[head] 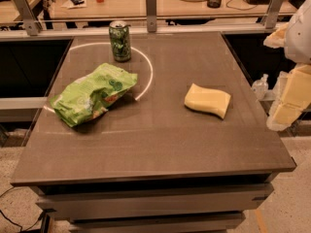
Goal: Pick sponge
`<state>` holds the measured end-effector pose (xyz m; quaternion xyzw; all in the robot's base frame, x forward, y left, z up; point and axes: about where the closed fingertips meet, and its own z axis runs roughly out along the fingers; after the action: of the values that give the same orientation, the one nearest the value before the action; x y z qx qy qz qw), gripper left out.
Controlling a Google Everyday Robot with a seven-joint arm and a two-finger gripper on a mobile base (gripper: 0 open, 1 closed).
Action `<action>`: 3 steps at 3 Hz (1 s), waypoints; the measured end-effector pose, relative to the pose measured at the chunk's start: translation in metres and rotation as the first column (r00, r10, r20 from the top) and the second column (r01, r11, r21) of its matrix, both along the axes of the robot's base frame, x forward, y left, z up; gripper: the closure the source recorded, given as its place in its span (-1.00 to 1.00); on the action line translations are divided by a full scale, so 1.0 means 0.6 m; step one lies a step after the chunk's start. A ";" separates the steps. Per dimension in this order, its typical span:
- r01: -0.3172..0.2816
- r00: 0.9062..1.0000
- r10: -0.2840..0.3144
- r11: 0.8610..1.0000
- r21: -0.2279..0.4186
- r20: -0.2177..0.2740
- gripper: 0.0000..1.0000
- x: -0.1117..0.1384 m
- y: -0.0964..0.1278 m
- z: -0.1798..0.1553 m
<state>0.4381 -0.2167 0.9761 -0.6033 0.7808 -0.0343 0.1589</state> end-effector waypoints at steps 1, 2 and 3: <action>0.000 1.000 0.000 1.000 0.000 0.000 -1.00 0.000 0.000 0.000; 0.038 0.999 -0.039 0.999 0.038 0.012 -1.00 0.013 0.000 -0.001; 0.112 0.992 -0.119 0.984 0.136 0.038 -1.00 0.043 -0.002 -0.010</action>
Offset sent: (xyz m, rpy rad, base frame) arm 0.0205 -0.0018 -0.0067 0.0975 -0.0099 -0.0980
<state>0.4638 -0.2179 0.9702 -0.5441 0.8111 -0.0053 0.2146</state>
